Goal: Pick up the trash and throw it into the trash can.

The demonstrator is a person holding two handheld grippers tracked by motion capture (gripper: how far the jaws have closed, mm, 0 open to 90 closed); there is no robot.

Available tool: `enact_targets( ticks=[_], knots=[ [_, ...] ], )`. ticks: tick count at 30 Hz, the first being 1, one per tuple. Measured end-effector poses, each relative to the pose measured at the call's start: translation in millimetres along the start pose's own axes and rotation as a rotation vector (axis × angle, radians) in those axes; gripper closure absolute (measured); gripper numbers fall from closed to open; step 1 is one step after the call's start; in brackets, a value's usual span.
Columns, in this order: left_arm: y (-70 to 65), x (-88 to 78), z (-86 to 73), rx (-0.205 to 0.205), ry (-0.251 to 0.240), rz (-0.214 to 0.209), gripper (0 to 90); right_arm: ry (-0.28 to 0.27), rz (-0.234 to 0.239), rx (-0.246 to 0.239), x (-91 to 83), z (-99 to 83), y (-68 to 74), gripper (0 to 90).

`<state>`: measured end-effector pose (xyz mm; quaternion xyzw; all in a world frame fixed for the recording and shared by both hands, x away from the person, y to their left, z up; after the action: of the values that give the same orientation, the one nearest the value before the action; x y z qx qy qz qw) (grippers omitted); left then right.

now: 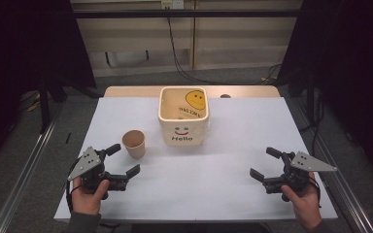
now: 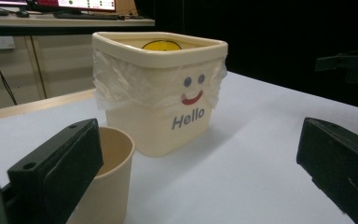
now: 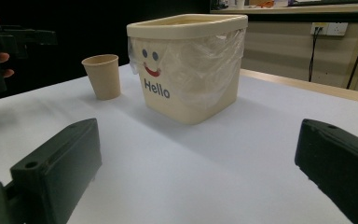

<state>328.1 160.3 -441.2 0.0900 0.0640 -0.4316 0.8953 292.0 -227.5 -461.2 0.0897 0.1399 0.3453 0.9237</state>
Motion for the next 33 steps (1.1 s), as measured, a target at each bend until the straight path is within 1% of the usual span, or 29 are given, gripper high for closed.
enact_targets(
  ticks=[1, 2, 3, 4, 5, 6, 7, 8, 9, 13, 17, 18, 21, 22, 23, 24, 26, 28, 31, 32, 33],
  knots=[
    [0.0, 0.0, 0.0, 0.0, 0.0, 0.0, 0.1, 0.001, 0.001, 0.003, -0.1, -0.1, 0.1, 0.0],
    [1.5, 0.5, 3.2, -0.001, -0.007, -0.002, 0.1, 0.003, 0.004, 0.004, -0.1, -0.4, 0.1, 0.0],
    [3.3, 0.1, 3.9, 0.001, 0.001, 0.007, 0.1, 0.002, 0.006, 0.002, 0.0, -0.4, 0.0, 0.0],
    [3.3, 0.1, 3.9, 0.001, 0.001, 0.007, 0.1, 0.003, 0.006, 0.001, 0.0, -0.5, -0.1, 0.0],
    [5.0, 0.2, 5.1, -0.003, 0.0, 0.017, 0.1, 0.003, 0.006, 0.001, 0.0, -0.6, -0.1, 0.0],
    [6.0, -0.2, 5.8, 0.002, 0.003, 0.014, 0.1, 0.003, 0.007, 0.0, 0.0, -0.6, 0.1, 0.0],
    [7.8, 0.2, 8.0, -0.005, -0.002, 0.026, 0.1, 0.003, 0.005, 0.002, 0.0, -0.5, 0.0, 0.0],
    [9.0, -0.3, 8.3, 0.002, 0.006, 0.033, 0.1, 0.005, 0.004, 0.004, -0.1, -0.8, 0.2, 0.0],
    [8.5, -0.1, 9.7, 0.001, 0.001, 0.026, 0.1, 0.007, 0.005, 0.002, -0.1, -1.0, 0.2, 0.0],
    [10.5, -0.7, 14.1, 0.0, 0.005, 0.035, 0.1, 0.01, 0.003, 0.004, -0.1, -1.5, 0.4, 0.0],
    [12.2, -1.5, 19.4, -0.002, -0.001, 0.032, 0.1, 0.01, 0.005, 0.005, 0.4, -1.7, 0.8, 0.0],
    [14.0, -2.6, 23.1, -0.002, -0.001, 0.04, 0.1, 0.011, 0.007, 0.004, 0.5, -1.9, 1.0, 0.0],
    [15.9, -3.3, 26.5, -0.012, -0.003, 0.049, 0.1, 0.013, 0.012, 0.003, 1.0, -2.4, 1.2, 0.0],
    [17.8, -3.6, 30.3, -0.015, -0.011, 0.052, 0.1, 0.014, 0.008, 0.001, 0.9, -2.5, 0.9, 0.0],
    [19.2, -3.9, 32.2, -0.014, -0.012, 0.055, 0.1, 0.014, 0.014, 0.001, 1.1, -2.6, 1.4, 0.0],
    [20.5, -4.2, 34.8, -0.019, -0.015, 0.061, 0.1, 0.014, 0.008, 0.001, 1.0, -2.6, 1.0, 0.1],
    [21.3, -4.1, 37.6, -0.024, -0.021, 0.056, 0.4, 0.018, 0.006, 0.003, 1.0, -3.1, 0.9, 0.1],
    [24.4, -4.3, 43.0, -0.021, -0.015, 0.066, 0.3, 0.023, 0.011, 0.004, 1.2, -3.7, 1.6, 0.1],
    [28.0, -4.2, 54.0, -0.019, -0.017, 0.07, 0.4, 0.023, 0.01, -0.005, 1.6, -3.8, 1.5, 0.1],
    [29.3, -4.0, 58.2, -0.022, -0.018, 0.082, 0.4, 0.023, 0.009, -0.001, 1.4, -3.8, 1.6, 0.1],
    [30.3, -3.9, 63.4, -0.019, -0.02, 0.08, 0.3, 0.023, 0.011, -0.001, 1.4, -3.8, 1.7, 0.1]
  ],
)
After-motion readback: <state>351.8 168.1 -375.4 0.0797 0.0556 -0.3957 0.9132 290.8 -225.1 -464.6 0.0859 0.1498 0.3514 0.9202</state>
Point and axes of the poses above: each handheld gripper's, and its own axes: x roughly forward along the jaws, z roughly out of its top, y roughly to its left, the point moved 10 cm from there along x, roughly forward along the jaws, and after that the axes turned 10 degrees about x, right-handed, at the moved point
